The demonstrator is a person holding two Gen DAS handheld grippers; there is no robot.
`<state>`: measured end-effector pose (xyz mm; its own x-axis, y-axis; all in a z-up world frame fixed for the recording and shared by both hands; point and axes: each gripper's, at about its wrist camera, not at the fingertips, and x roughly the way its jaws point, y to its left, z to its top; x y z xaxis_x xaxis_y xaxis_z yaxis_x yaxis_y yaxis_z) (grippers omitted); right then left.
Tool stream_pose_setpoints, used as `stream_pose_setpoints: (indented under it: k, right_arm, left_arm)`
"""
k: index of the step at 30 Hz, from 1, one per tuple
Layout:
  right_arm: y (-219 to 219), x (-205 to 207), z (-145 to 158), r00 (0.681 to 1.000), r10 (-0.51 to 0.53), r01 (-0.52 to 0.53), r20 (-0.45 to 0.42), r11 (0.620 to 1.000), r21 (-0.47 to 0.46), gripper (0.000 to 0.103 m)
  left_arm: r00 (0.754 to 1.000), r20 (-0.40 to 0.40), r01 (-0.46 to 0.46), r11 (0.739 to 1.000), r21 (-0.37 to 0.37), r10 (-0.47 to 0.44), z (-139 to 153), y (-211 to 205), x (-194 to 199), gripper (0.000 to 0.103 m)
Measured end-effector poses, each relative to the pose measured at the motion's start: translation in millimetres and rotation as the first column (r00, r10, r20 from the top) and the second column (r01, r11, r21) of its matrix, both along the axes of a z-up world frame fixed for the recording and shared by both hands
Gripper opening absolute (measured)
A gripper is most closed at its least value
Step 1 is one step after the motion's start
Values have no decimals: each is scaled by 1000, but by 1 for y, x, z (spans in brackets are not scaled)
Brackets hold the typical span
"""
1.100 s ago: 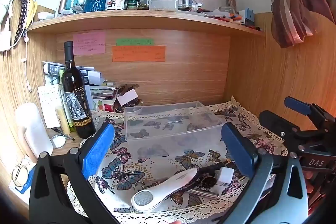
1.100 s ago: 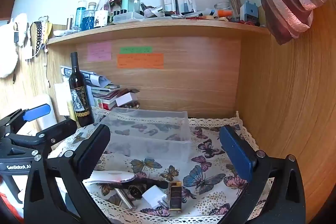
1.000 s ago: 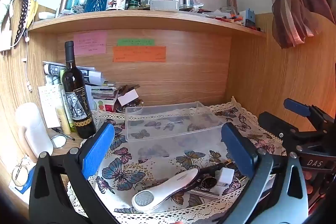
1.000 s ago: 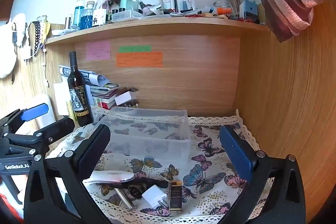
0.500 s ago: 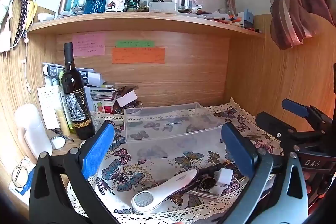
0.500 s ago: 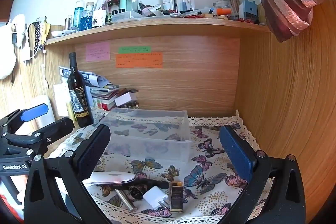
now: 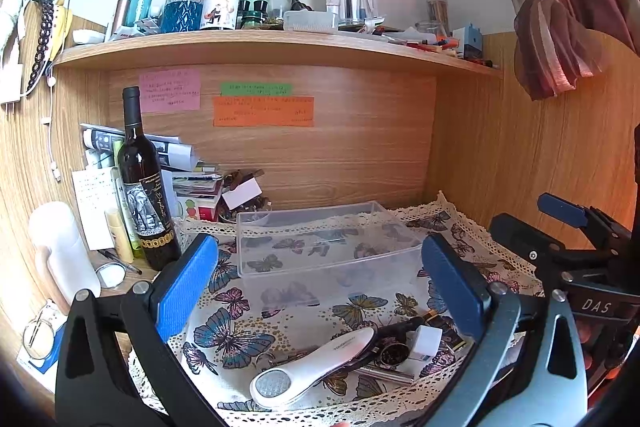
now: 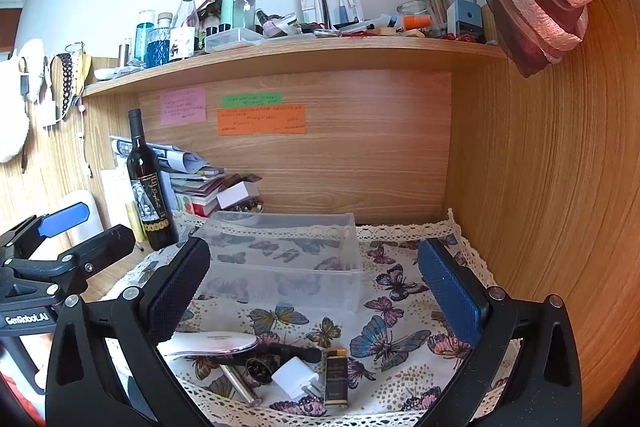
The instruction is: Organize rigid objects
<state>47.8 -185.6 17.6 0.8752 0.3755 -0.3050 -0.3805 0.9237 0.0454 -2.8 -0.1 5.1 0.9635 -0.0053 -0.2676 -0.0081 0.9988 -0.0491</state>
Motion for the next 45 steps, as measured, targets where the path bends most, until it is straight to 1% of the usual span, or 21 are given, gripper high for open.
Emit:
stream_pose_setpoints:
  k: [7,15,20,45]
  right_arm:
    - [0,0,0,1000,2,-2,0,1000,3,103]
    - [1,1,1,1000,4,-4,-4,1000,9,103]
    - [2,0,1,1000,9,-9,-4,1000,10,103]
    - [7,1,0,1000,22,-21,-4,1000,15,103]
  left_arm:
    - [1000,13,7,1000,11,-7,2,-3,-3,103]
    - [1000,12,8,1000,5,-8,1,-4,-4,103]
    - [1000,14,5,1000,13,-6,1,-4,-4,103]
    - [1000,10,-1,1000,-5,1,1,3,0,103]
